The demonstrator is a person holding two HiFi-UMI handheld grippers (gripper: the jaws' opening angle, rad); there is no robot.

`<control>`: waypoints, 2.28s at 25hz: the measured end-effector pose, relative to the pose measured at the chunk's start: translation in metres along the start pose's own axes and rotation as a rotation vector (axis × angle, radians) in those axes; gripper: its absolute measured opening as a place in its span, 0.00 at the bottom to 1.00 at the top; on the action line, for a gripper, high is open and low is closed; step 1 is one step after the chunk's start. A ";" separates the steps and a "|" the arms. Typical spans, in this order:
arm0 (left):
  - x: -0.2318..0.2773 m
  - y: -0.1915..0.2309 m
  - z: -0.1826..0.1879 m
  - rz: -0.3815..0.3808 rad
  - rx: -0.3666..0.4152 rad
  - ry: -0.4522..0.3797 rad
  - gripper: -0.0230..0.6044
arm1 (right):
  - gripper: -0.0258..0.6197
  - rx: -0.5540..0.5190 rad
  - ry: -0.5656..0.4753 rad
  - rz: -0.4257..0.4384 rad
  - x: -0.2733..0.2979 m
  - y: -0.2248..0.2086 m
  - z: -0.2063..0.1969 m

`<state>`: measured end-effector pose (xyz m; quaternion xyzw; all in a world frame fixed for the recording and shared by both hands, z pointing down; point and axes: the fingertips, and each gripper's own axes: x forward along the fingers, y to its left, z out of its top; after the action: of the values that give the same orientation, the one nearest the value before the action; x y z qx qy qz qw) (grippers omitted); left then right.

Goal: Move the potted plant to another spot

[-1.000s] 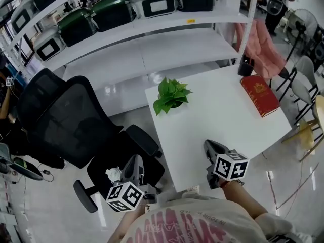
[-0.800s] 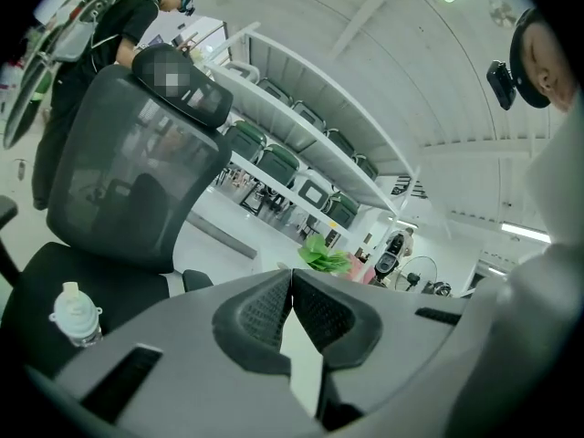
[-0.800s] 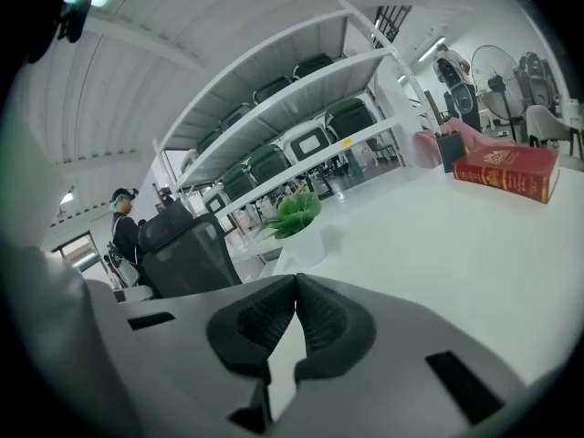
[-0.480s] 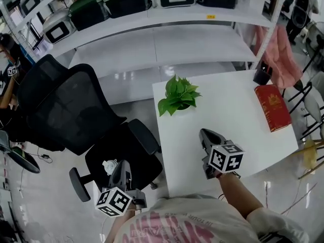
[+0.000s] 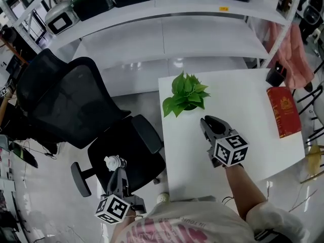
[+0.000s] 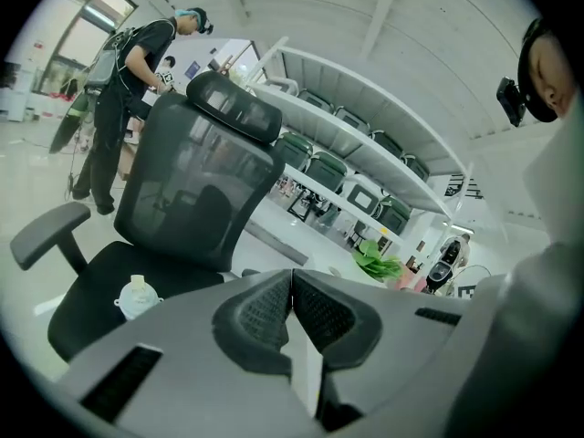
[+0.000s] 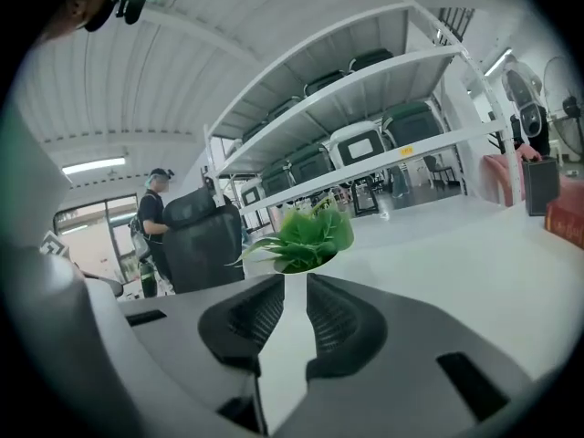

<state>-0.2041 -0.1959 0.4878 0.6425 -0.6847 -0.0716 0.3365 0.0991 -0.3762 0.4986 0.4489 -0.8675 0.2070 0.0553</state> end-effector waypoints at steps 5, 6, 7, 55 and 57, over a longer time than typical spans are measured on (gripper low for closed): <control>0.007 0.002 -0.011 0.021 -0.017 0.012 0.08 | 0.43 -0.080 0.012 0.046 0.018 -0.001 -0.004; 0.009 0.002 -0.013 0.024 -0.019 0.016 0.08 | 0.45 -0.090 0.015 0.054 0.021 0.000 -0.006; 0.011 0.002 -0.016 0.027 -0.021 0.020 0.08 | 0.45 -0.095 0.018 0.058 0.024 0.001 -0.007; 0.002 0.023 -0.034 0.138 -0.042 0.045 0.07 | 0.88 -0.237 -0.019 -0.045 0.115 -0.012 0.009; 0.002 0.022 -0.035 0.135 -0.040 0.048 0.08 | 0.88 -0.238 -0.017 -0.048 0.116 -0.013 0.009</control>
<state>-0.2029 -0.1825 0.5270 0.5894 -0.7168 -0.0469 0.3697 0.0415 -0.4741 0.5272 0.4615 -0.8754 0.0974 0.1057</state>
